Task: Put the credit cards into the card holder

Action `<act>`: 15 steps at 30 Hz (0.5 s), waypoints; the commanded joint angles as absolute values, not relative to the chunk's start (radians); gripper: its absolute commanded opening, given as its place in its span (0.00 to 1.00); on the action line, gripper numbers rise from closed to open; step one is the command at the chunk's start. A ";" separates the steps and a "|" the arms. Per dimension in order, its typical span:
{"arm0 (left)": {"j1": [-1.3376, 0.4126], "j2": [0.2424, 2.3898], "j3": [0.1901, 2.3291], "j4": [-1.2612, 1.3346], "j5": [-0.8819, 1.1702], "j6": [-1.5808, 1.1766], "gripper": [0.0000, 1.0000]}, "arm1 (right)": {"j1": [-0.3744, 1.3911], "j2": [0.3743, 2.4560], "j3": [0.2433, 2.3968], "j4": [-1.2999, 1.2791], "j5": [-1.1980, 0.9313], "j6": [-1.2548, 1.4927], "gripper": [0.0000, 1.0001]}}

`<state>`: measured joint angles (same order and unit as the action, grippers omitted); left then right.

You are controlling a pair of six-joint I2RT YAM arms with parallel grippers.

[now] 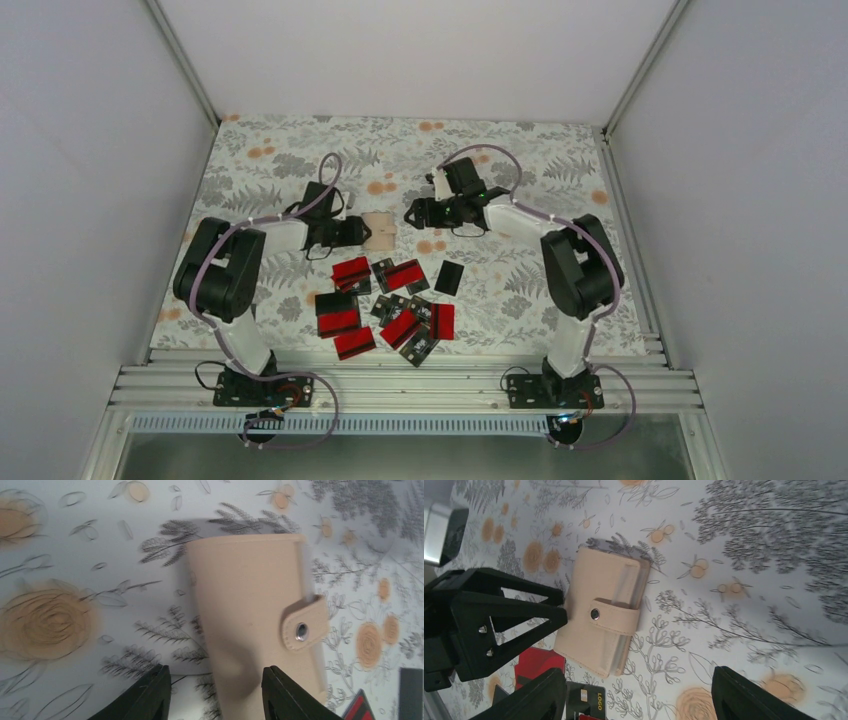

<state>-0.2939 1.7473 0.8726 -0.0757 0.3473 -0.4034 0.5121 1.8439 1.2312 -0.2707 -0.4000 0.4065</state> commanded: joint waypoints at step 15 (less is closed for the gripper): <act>-0.287 1.908 0.905 0.106 0.645 -0.407 0.10 | 0.533 2.085 1.383 -0.295 -0.641 0.436 0.58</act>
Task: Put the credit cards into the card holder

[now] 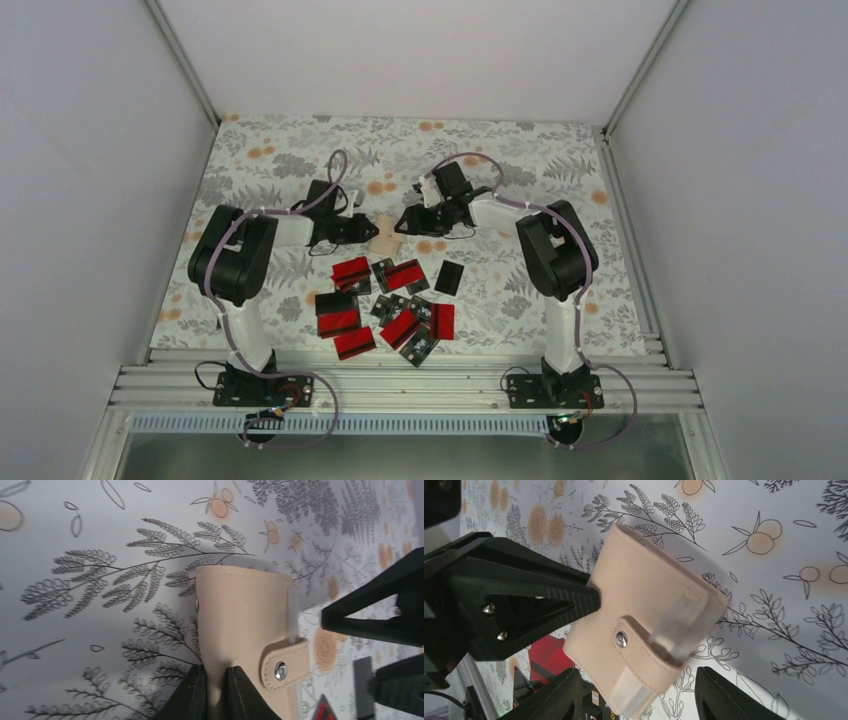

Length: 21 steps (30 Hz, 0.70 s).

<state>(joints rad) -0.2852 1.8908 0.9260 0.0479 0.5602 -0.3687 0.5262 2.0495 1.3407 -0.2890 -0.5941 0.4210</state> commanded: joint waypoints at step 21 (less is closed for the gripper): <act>-0.398 1.679 0.910 0.033 0.361 -0.558 0.02 | 0.559 2.006 1.378 -0.354 -0.462 0.472 0.60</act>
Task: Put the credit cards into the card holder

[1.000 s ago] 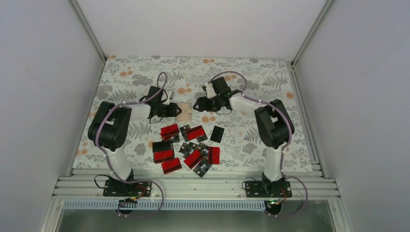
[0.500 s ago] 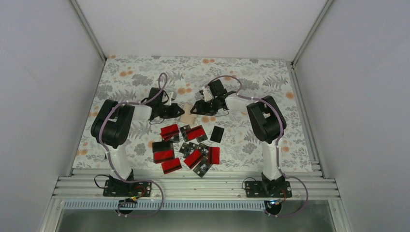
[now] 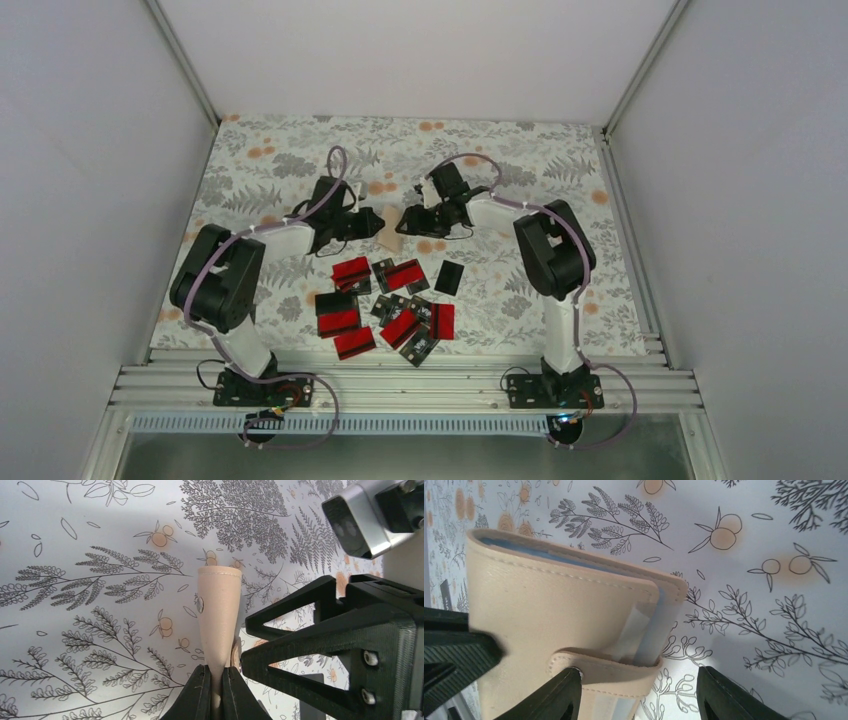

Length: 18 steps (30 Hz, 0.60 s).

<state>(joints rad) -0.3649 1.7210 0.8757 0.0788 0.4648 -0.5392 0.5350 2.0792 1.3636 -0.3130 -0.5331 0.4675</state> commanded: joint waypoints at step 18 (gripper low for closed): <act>-0.502 1.636 0.978 -0.028 0.221 -0.560 0.02 | 0.603 2.006 1.410 -0.423 -0.338 0.501 0.50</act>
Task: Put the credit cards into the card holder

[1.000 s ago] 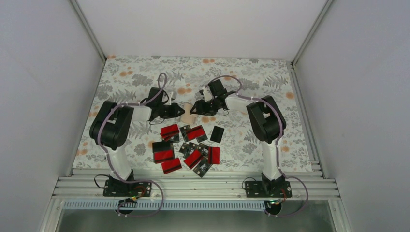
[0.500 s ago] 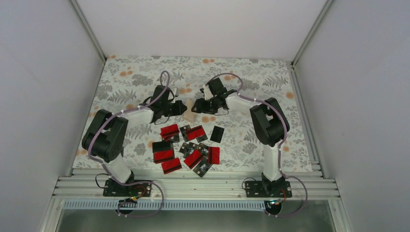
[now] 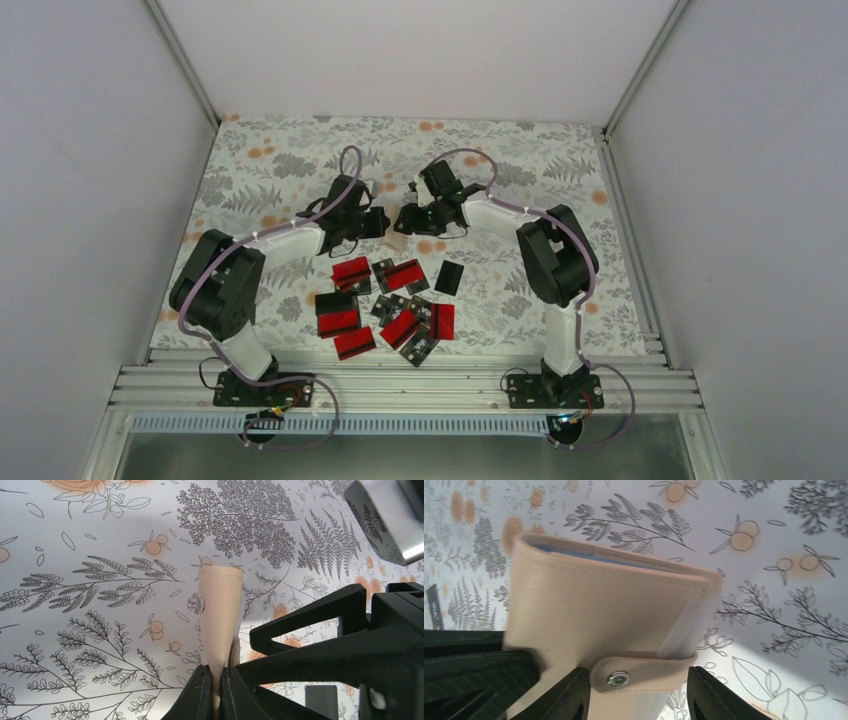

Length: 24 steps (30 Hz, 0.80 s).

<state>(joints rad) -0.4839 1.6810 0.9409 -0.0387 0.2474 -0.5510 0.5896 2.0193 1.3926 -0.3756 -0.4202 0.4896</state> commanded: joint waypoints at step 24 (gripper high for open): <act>-0.537 1.623 1.073 -0.118 0.128 -0.524 0.02 | 0.598 2.003 1.408 -0.460 -0.255 0.480 0.17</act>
